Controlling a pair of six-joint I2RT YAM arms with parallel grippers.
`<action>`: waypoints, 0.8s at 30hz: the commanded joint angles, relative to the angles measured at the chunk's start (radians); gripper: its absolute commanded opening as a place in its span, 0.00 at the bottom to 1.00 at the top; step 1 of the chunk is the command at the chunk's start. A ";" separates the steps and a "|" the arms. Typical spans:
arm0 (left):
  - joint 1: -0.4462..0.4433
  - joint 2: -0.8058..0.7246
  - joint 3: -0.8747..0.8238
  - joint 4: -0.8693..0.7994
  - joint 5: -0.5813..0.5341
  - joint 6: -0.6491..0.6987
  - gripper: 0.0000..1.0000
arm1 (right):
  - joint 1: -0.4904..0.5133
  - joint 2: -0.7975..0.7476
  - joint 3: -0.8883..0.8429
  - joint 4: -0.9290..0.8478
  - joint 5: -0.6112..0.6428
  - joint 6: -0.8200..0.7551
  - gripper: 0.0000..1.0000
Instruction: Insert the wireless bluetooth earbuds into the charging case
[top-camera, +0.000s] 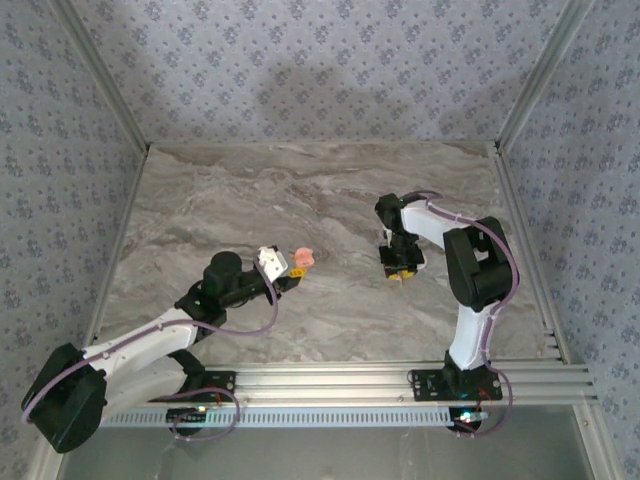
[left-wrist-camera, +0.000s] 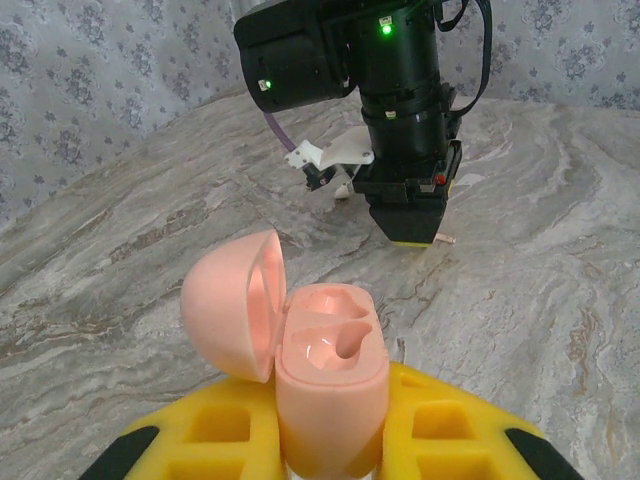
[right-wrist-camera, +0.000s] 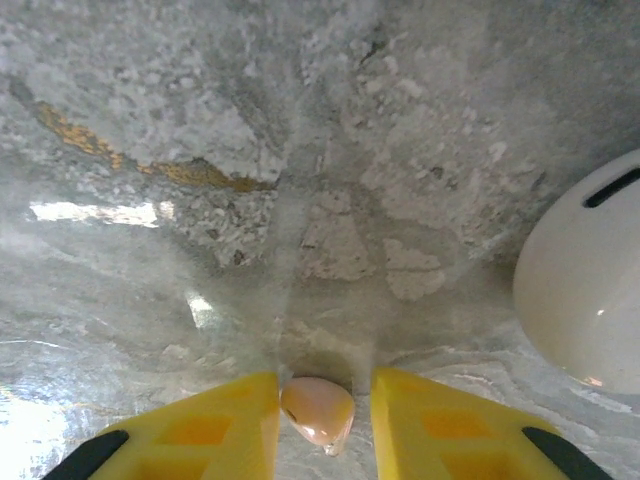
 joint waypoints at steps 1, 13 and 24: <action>0.007 -0.014 -0.004 0.005 -0.008 0.015 0.19 | 0.006 0.024 -0.001 -0.023 0.023 0.021 0.30; 0.006 -0.016 -0.004 -0.001 -0.009 0.015 0.19 | -0.001 0.018 -0.019 0.011 0.009 0.023 0.27; 0.007 -0.011 -0.007 0.003 -0.008 0.012 0.19 | 0.000 -0.014 -0.033 0.013 0.005 0.024 0.22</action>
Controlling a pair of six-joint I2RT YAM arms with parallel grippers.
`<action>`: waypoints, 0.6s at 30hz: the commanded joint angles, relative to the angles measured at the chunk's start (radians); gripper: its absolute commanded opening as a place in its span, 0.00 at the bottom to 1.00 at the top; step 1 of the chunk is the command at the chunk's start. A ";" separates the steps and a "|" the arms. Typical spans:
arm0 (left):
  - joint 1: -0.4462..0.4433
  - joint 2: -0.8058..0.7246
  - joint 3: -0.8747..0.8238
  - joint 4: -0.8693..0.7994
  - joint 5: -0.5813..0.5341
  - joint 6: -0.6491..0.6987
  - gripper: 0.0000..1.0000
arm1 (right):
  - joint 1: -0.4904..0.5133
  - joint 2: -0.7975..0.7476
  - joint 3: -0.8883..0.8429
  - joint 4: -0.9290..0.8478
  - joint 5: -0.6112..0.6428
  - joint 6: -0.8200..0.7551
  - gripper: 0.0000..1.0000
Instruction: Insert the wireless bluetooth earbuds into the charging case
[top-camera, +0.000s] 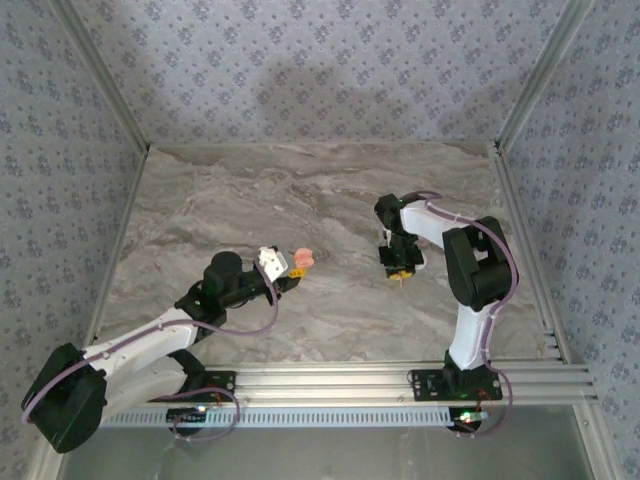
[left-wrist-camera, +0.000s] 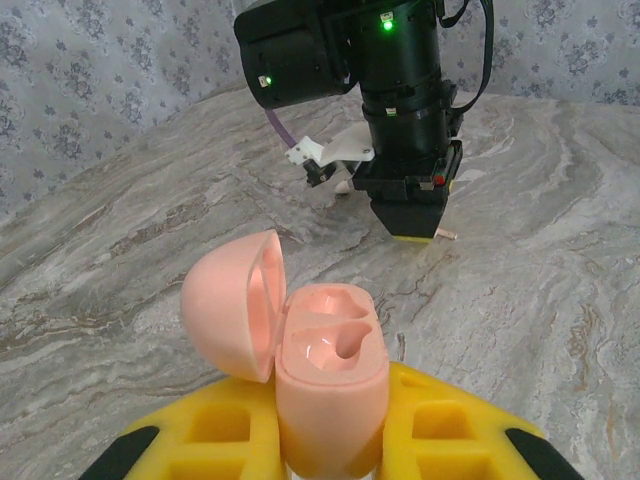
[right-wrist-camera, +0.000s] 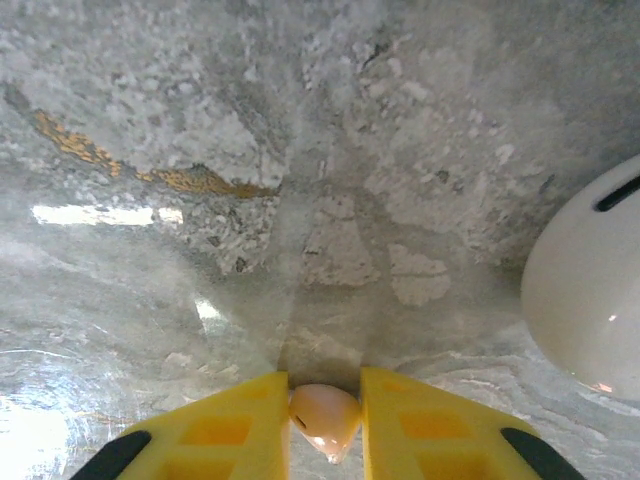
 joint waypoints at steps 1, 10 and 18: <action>0.007 -0.009 -0.004 0.011 -0.004 0.010 0.19 | 0.000 -0.031 -0.030 0.012 -0.001 0.015 0.22; 0.006 0.072 -0.028 0.153 0.011 -0.044 0.19 | -0.004 -0.256 -0.161 0.159 -0.076 0.041 0.22; -0.008 0.205 -0.032 0.356 0.000 -0.062 0.17 | 0.008 -0.534 -0.343 0.556 -0.246 0.112 0.21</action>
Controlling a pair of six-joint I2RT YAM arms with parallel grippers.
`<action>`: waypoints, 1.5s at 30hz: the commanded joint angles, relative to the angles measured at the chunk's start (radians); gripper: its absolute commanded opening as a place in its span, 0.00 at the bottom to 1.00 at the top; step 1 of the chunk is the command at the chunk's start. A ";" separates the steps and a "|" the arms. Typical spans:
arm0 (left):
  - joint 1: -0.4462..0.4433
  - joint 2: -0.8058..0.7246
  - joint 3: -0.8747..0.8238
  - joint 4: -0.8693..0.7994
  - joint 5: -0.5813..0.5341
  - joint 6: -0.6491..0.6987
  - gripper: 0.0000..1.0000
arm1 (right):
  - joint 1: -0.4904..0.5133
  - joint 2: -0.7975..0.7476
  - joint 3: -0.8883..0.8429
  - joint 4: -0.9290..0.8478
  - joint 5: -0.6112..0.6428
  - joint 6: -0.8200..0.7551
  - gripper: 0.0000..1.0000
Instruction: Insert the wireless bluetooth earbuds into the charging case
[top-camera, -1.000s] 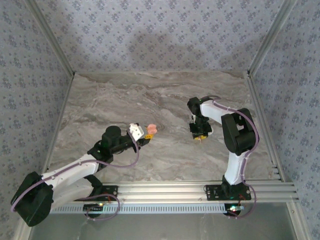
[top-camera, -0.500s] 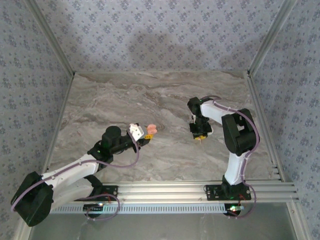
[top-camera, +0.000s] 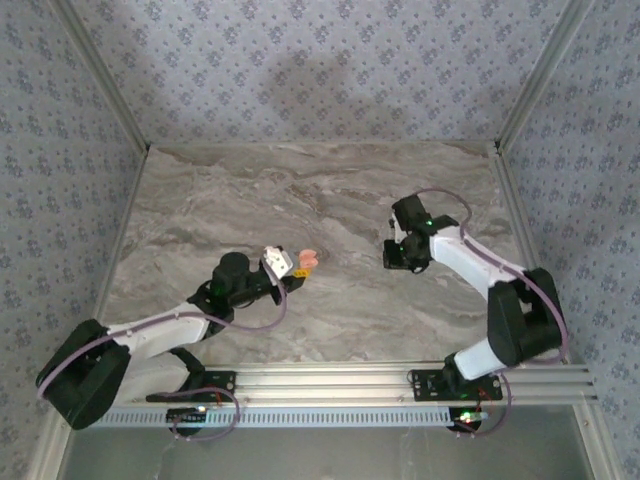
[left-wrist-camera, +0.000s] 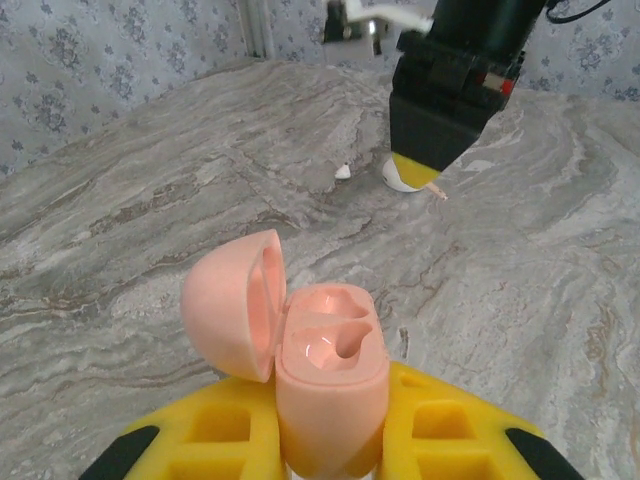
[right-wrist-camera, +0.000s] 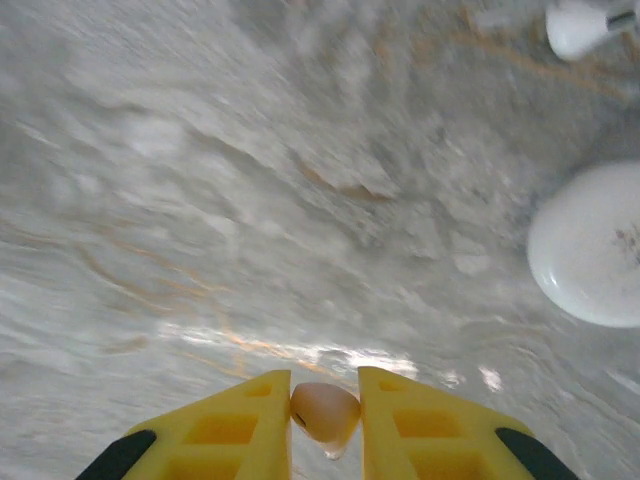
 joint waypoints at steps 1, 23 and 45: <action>-0.008 0.050 -0.002 0.185 0.003 -0.014 0.17 | 0.014 -0.119 -0.070 0.241 -0.127 0.052 0.21; -0.043 0.300 0.065 0.553 0.118 -0.049 0.14 | 0.235 -0.410 -0.200 0.717 -0.190 0.040 0.22; -0.043 0.285 0.074 0.568 0.067 -0.106 0.14 | 0.311 -0.343 -0.201 0.761 -0.211 0.028 0.22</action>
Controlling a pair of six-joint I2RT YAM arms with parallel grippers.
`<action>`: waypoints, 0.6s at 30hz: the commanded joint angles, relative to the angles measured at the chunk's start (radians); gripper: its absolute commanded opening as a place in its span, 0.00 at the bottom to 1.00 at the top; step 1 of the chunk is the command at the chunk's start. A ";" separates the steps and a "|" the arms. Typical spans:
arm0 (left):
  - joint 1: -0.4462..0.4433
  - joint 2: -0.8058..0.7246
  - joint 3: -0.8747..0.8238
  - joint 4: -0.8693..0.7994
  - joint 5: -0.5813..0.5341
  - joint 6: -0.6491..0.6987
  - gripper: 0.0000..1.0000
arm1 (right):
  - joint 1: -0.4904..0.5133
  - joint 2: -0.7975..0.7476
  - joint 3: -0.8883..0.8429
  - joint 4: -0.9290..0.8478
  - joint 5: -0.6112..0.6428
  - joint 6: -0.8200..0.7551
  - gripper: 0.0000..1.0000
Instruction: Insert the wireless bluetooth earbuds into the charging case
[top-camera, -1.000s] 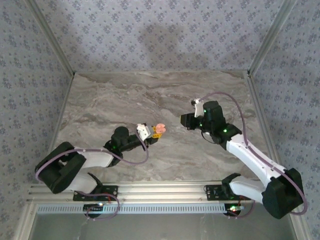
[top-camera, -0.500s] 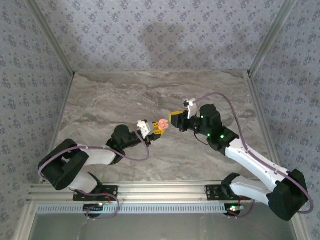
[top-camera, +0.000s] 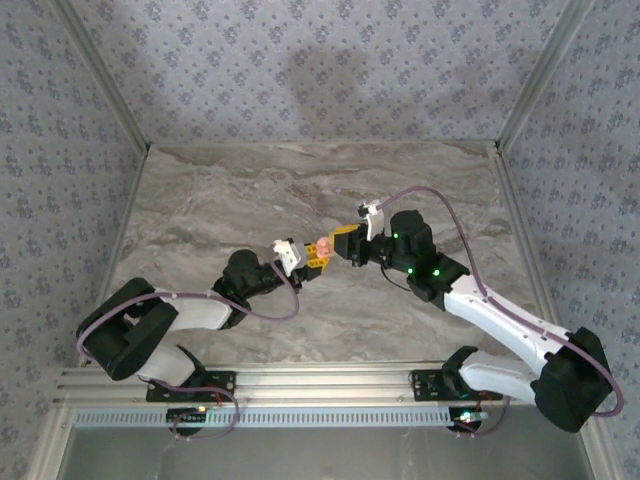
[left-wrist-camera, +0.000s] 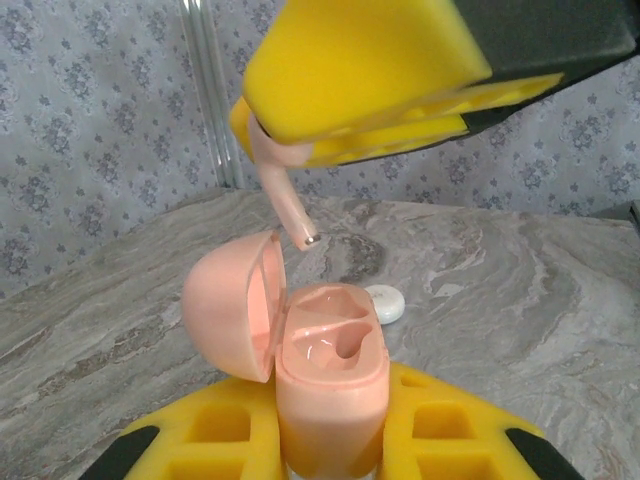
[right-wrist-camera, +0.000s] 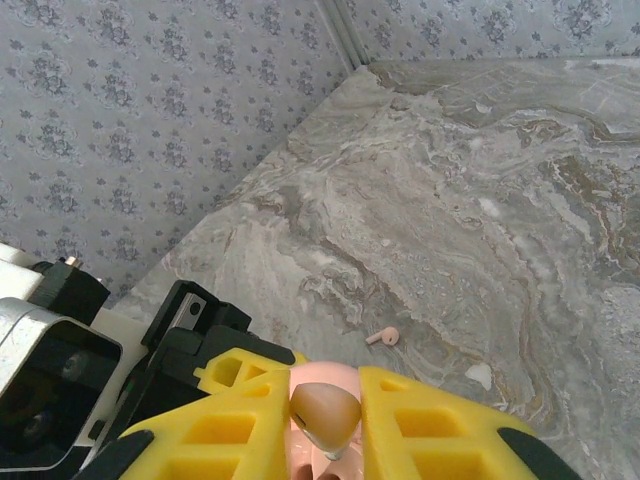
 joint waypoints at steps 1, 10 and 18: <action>-0.006 -0.012 0.025 0.055 -0.015 -0.022 0.14 | 0.011 0.001 -0.010 0.013 -0.015 -0.015 0.22; -0.006 -0.028 0.025 0.049 -0.017 -0.026 0.14 | 0.018 0.002 -0.022 0.027 -0.007 -0.015 0.22; -0.006 -0.036 0.025 0.050 -0.016 -0.033 0.14 | 0.023 0.009 -0.039 0.043 0.006 -0.013 0.22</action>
